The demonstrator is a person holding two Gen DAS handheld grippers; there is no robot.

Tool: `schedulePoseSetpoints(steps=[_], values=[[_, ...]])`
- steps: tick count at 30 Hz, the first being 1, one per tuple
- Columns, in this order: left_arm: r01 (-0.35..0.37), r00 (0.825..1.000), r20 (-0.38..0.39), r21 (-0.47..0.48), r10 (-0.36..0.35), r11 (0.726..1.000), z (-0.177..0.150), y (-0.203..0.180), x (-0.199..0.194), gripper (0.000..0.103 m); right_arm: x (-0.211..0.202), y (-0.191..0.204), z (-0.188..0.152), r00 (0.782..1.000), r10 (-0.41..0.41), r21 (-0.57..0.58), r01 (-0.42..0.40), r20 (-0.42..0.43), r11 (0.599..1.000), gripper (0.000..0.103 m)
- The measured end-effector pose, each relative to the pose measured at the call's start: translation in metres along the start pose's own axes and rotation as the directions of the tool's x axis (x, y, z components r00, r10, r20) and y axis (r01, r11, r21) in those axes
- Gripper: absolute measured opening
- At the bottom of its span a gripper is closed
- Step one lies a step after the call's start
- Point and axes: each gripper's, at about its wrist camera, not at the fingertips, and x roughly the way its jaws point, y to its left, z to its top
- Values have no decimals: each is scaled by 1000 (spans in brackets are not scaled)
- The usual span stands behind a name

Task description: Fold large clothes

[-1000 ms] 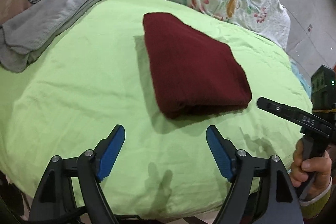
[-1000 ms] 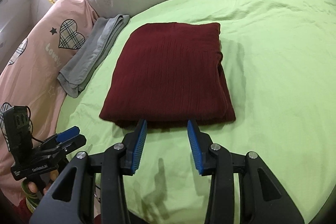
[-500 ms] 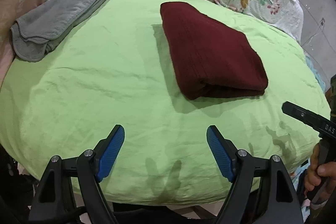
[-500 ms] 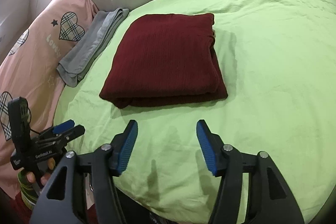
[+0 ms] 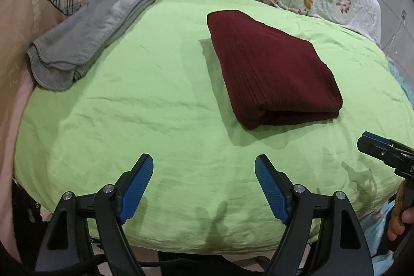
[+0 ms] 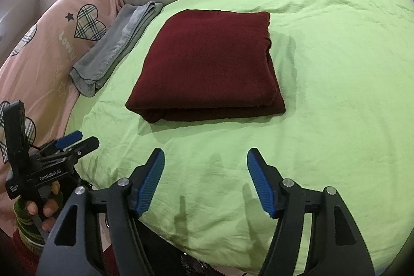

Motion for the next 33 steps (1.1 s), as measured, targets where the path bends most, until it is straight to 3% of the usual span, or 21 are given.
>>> schedulePoseSetpoints(steps=[13, 21, 25, 33], values=[[-39, 998, 43, 38, 38, 999, 28, -6, 2, 82, 9, 0, 35, 1000, -11, -35, 12, 24, 999, 72], [-34, 993, 118, 61, 27, 998, 58, -9, -4, 82, 10, -7, 69, 999, -21, -50, 23, 48, 998, 78], [44, 998, 54, 22, -45, 999, 86, -2, 20, 82, 25, -26, 101, 998, -18, -25, 19, 63, 1000, 78], [39, 999, -5, 11, -39, 999, 120, -13, 72, 82, 95, -92, 170, 997, 1, 177, -15, 77, 984, 76]])
